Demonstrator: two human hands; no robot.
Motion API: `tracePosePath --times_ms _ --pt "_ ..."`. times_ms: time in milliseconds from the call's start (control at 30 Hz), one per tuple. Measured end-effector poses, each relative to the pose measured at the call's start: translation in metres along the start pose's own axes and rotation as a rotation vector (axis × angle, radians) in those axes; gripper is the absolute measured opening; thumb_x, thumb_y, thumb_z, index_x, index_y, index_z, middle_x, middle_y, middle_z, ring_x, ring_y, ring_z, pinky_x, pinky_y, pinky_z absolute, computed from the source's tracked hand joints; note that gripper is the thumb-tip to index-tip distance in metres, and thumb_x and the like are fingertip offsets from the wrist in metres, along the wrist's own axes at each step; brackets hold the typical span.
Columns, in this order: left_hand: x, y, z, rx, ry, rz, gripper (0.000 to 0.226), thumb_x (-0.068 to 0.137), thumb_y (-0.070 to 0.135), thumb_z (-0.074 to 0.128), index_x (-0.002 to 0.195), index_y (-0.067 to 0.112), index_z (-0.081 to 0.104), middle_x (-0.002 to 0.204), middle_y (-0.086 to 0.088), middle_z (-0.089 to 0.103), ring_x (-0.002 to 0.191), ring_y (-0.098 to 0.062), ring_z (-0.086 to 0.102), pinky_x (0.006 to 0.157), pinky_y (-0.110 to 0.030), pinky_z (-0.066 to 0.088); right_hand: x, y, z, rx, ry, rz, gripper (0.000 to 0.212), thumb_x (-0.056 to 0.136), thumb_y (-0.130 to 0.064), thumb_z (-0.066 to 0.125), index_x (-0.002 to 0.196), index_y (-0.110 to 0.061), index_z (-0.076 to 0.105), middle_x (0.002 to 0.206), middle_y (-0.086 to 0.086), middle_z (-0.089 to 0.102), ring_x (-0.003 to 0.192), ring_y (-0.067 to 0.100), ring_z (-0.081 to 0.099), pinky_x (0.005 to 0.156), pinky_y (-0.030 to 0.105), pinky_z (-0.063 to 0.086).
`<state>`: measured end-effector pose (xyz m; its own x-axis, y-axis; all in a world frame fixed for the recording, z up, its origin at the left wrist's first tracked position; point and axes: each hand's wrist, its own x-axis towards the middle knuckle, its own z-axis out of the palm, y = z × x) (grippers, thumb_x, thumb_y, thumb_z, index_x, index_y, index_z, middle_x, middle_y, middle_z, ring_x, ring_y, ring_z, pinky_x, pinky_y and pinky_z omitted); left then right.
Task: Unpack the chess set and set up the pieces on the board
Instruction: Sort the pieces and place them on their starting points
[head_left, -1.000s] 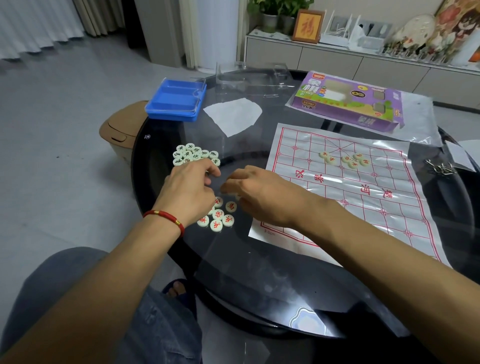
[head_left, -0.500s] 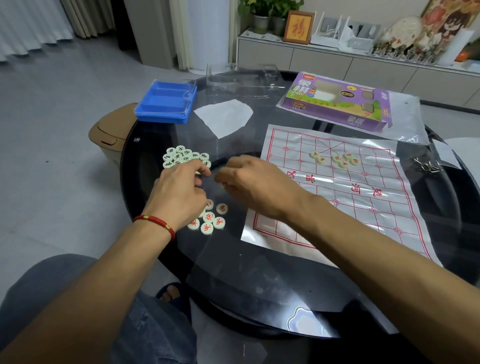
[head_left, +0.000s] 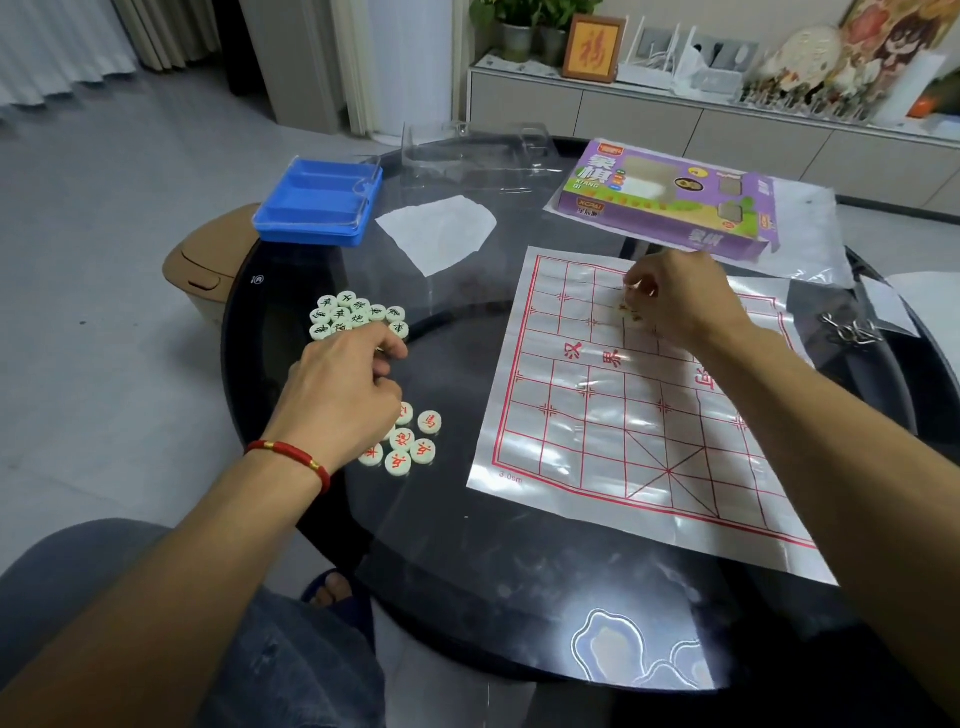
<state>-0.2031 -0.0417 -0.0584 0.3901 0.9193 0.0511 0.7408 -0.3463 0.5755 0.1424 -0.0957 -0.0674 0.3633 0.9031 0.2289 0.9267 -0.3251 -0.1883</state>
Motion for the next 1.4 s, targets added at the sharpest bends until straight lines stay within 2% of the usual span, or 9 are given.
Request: tracePosePath --times_ms 133,233,333,433,533,800,1033,1167,1400 --pt "0.0 0.0 -0.001 -0.011 0.0 -0.009 0.036 0.08 0.005 0.056 0.103 0.03 0.068 0.088 0.011 0.064 0.08 -0.01 0.059 0.085 -0.034 0.053 0.004 0.004 -0.006 -0.012 0.088 -0.009 0.019 0.095 -0.006 0.059 0.105 -0.006 0.076 0.098 0.015 0.075 0.088 0.035 0.07 0.079 0.043 0.059" --pt "0.0 0.0 -0.001 -0.011 -0.007 -0.015 0.036 0.08 0.005 0.057 0.104 0.03 0.068 0.088 0.011 0.064 0.08 -0.01 0.06 0.086 -0.036 0.053 0.003 -0.009 -0.023 0.049 0.176 0.012 0.027 0.098 -0.002 0.052 0.108 -0.005 0.076 0.105 0.015 0.076 0.09 0.033 0.07 0.081 0.043 0.059" --pt "0.001 0.002 -0.001 -0.005 -0.015 -0.005 0.036 0.081 0.005 0.057 0.105 0.03 0.068 0.089 0.011 0.064 0.08 -0.009 0.06 0.085 -0.034 0.053 -0.02 -0.052 -0.032 0.17 0.065 -0.175 0.025 0.096 -0.004 0.059 0.112 -0.012 0.076 0.106 0.007 0.076 0.091 0.02 0.071 0.084 0.036 0.06" --pt "0.0 0.003 -0.002 -0.002 -0.028 0.0 0.04 0.081 0.003 0.055 0.108 0.029 0.068 0.092 0.01 0.064 0.087 -0.014 0.06 0.091 -0.036 0.052 -0.057 -0.11 -0.028 0.224 -0.14 -0.492 0.021 0.095 -0.013 0.065 0.113 -0.018 0.074 0.106 -0.002 0.074 0.087 0.009 0.068 0.076 0.024 0.057" --pt "0.001 0.0 -0.003 -0.003 -0.034 0.001 0.042 0.08 0.001 0.052 0.107 0.03 0.068 0.092 0.01 0.064 0.092 -0.016 0.061 0.093 -0.038 0.052 -0.079 -0.151 -0.015 0.219 -0.277 -0.649 0.026 0.095 -0.028 0.068 0.121 -0.023 0.069 0.112 -0.004 0.066 0.091 0.007 0.06 0.077 0.024 0.051" --pt "0.006 -0.014 -0.013 0.004 -0.125 0.098 0.048 0.083 -0.007 0.051 0.108 0.029 0.07 0.102 0.007 0.066 0.098 -0.008 0.063 0.088 -0.028 0.055 -0.077 -0.172 0.006 0.214 -0.338 -0.681 0.041 0.097 -0.022 0.063 0.138 -0.024 0.06 0.126 0.001 0.058 0.108 0.014 0.057 0.083 0.022 0.043" --pt "0.006 -0.022 -0.016 0.053 -0.147 0.155 0.046 0.089 -0.007 0.05 0.11 0.03 0.069 0.107 0.009 0.064 0.102 -0.008 0.059 0.085 -0.021 0.05 -0.076 -0.173 0.009 0.162 -0.269 -0.698 0.027 0.098 -0.03 0.06 0.119 -0.016 0.071 0.111 0.006 0.064 0.097 0.024 0.063 0.08 0.042 0.055" --pt "0.006 -0.028 -0.017 0.064 -0.156 0.187 0.045 0.088 -0.004 0.051 0.111 0.031 0.068 0.106 0.009 0.064 0.1 -0.006 0.059 0.074 -0.009 0.042 -0.078 -0.174 0.009 0.112 -0.245 -0.741 0.027 0.1 -0.031 0.057 0.116 -0.013 0.069 0.107 0.006 0.063 0.093 0.025 0.062 0.078 0.043 0.054" --pt "0.002 -0.024 -0.015 0.082 -0.145 0.23 0.045 0.088 0.001 0.056 0.124 0.028 0.065 0.099 0.011 0.061 0.086 -0.003 0.058 0.075 -0.012 0.044 -0.078 -0.175 0.011 0.139 -0.22 -0.748 0.022 0.098 -0.029 0.06 0.109 -0.011 0.068 0.102 0.006 0.061 0.089 0.024 0.059 0.076 0.04 0.05"
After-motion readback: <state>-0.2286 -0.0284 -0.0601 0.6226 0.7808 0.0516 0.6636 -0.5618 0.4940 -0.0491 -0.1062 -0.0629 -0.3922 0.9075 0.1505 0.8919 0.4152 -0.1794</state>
